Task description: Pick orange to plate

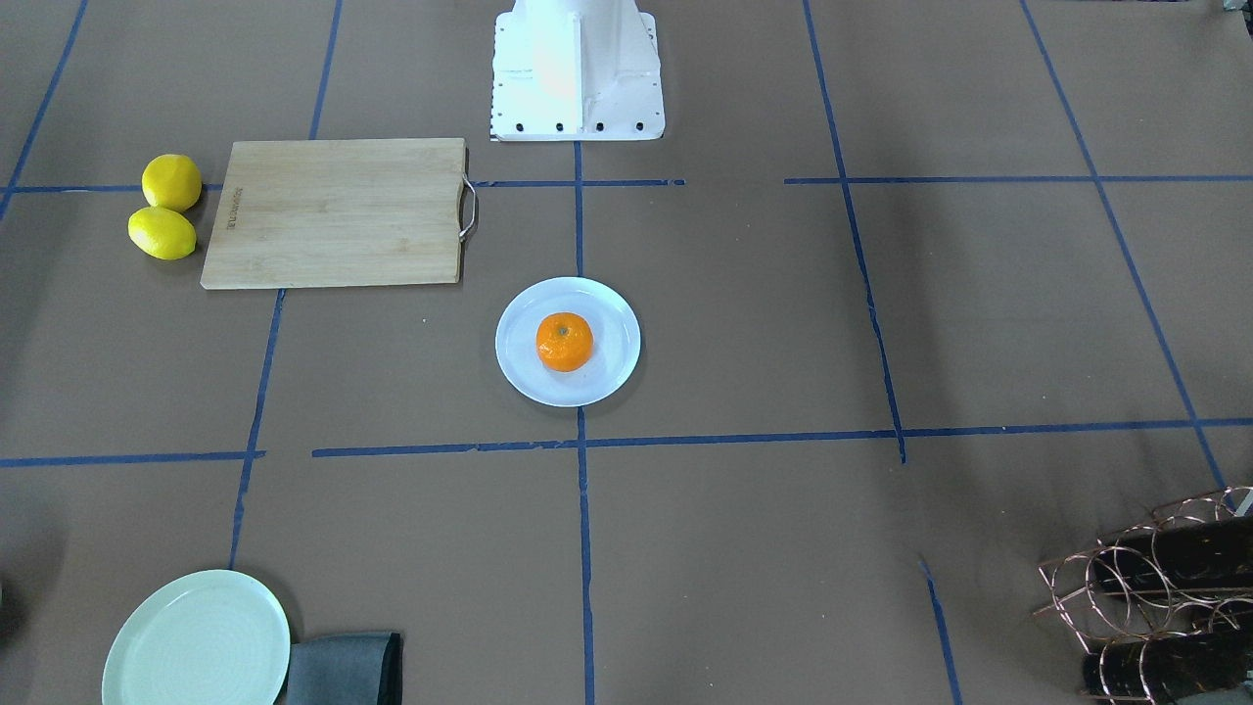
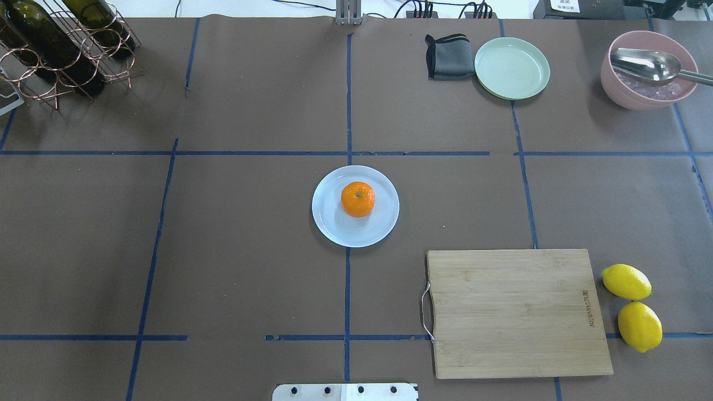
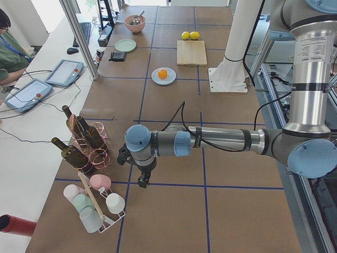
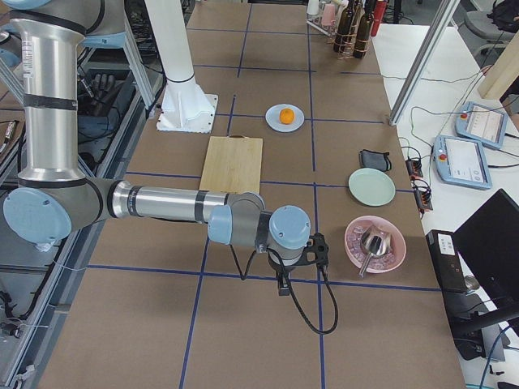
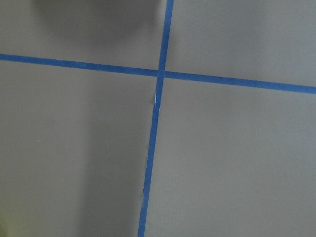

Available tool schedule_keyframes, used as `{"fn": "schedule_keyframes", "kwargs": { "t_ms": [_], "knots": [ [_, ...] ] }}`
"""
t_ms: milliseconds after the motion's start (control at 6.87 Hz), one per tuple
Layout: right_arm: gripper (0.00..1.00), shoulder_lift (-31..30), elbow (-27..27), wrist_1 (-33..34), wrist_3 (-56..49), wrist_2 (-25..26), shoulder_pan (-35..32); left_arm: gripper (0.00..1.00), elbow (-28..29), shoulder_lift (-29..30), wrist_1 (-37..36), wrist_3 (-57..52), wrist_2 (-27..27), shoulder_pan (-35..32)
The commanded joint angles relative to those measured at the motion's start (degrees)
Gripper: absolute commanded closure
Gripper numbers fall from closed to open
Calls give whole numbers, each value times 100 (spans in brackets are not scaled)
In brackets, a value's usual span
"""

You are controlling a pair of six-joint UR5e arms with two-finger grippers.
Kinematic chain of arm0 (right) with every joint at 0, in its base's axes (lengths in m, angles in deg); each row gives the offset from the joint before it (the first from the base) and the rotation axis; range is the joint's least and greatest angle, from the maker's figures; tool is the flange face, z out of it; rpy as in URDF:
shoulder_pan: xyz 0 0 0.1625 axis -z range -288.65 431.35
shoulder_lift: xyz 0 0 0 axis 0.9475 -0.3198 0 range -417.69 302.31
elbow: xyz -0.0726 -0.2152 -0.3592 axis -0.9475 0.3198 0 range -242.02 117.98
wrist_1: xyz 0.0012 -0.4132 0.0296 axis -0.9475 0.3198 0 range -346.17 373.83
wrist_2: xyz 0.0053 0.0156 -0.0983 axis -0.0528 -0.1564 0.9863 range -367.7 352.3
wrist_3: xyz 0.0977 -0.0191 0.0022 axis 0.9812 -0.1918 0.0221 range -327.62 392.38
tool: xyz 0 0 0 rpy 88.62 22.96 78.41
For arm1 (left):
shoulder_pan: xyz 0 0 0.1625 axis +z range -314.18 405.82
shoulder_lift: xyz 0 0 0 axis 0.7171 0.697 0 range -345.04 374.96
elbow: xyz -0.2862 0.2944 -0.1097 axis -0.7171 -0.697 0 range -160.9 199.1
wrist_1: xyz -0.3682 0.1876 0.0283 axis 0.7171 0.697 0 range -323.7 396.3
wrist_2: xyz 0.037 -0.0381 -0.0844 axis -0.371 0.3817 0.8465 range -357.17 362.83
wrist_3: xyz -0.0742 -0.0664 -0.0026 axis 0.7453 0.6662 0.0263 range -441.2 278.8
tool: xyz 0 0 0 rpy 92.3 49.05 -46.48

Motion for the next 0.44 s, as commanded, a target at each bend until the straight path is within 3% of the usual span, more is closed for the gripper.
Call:
{"fn": "schedule_keyframes", "kwargs": {
  "t_ms": [0,291],
  "knots": [
    [0,0,-6,0,4,-7,0,0,0,-7,0,-8,0,0],
    [0,17,-6,0,12,-16,0,0,0,-7,0,1,0,0]
  ]
}}
